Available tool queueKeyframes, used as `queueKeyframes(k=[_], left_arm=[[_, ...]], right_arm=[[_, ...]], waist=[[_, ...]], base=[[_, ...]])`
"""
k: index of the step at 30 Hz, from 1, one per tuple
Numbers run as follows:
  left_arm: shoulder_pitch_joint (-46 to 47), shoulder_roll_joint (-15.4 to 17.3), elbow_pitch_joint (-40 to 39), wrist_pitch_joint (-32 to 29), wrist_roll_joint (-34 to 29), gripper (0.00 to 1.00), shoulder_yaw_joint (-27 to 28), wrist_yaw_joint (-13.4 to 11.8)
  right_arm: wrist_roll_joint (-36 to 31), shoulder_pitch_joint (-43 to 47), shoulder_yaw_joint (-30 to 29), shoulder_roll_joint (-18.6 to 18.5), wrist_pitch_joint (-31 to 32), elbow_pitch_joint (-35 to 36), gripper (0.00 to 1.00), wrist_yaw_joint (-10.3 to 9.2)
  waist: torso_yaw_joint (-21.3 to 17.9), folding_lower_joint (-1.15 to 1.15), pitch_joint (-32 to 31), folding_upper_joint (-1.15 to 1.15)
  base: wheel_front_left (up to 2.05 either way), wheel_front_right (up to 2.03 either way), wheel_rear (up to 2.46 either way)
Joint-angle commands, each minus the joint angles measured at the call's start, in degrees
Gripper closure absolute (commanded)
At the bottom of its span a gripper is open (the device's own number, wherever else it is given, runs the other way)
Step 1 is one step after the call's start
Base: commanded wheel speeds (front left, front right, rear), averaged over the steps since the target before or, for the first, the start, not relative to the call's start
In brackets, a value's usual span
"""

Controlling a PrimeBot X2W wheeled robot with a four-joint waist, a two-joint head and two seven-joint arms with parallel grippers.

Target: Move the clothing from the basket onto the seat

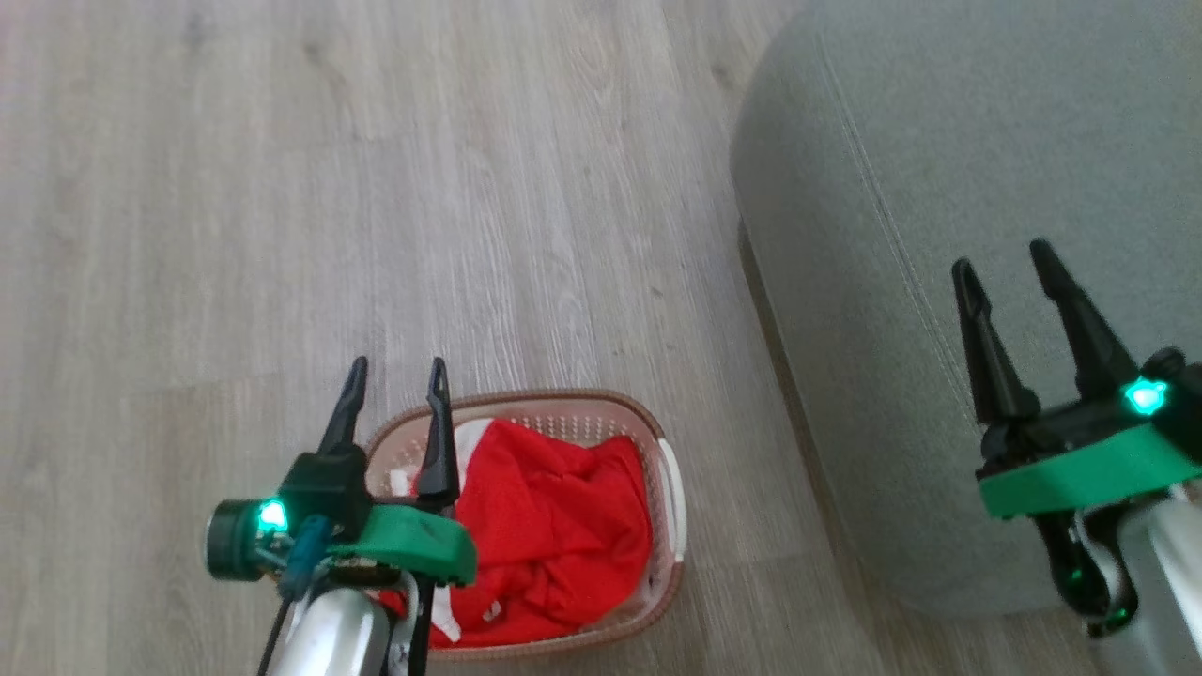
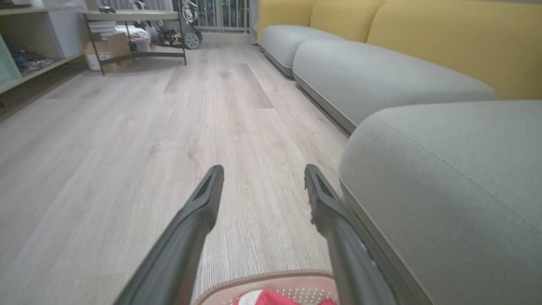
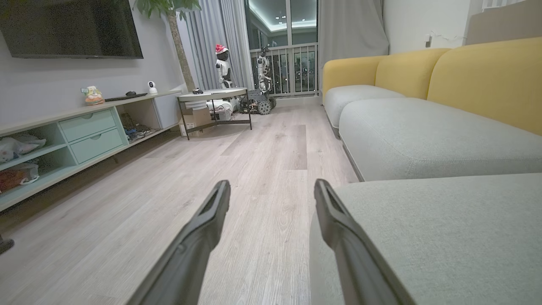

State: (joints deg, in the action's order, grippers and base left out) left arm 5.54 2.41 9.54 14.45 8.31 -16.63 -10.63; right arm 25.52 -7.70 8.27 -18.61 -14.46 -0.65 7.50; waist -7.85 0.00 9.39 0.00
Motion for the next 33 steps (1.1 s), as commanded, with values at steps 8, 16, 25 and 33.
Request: queueKeyframes(k=[8,16,25,33], left_arm=[[7.50,0.46,10.38,0.55,2.93,0.00,-1.44,0.44],[15.25,0.46,25.74,0.55,7.98,0.00,-3.98,0.50],[24.28,0.46,42.14,0.55,13.16,0.00,-5.24,-0.05],[34.14,0.46,56.55,-2.31,16.92,0.00,-5.91,-0.40]], right_arm=[[2.67,-5.67,0.24,-3.02,-0.54,4.19,0.00,-0.01],[4.89,-9.33,-0.46,-4.37,-0.54,5.51,0.00,-0.01],[6.38,-13.19,-0.56,-5.56,-0.54,7.23,0.00,-0.01],[7.17,-15.72,-0.69,-7.75,-0.54,8.13,0.00,-0.01]], waist=[[-4.25,0.00,7.85,0.00],[-6.35,0.00,14.98,0.00],[-8.23,0.00,22.47,0.00],[-9.19,0.00,29.94,0.00]], base=[[0.00,0.00,0.00],[0.00,0.00,0.00],[0.00,0.00,0.00],[0.00,0.00,0.00]])
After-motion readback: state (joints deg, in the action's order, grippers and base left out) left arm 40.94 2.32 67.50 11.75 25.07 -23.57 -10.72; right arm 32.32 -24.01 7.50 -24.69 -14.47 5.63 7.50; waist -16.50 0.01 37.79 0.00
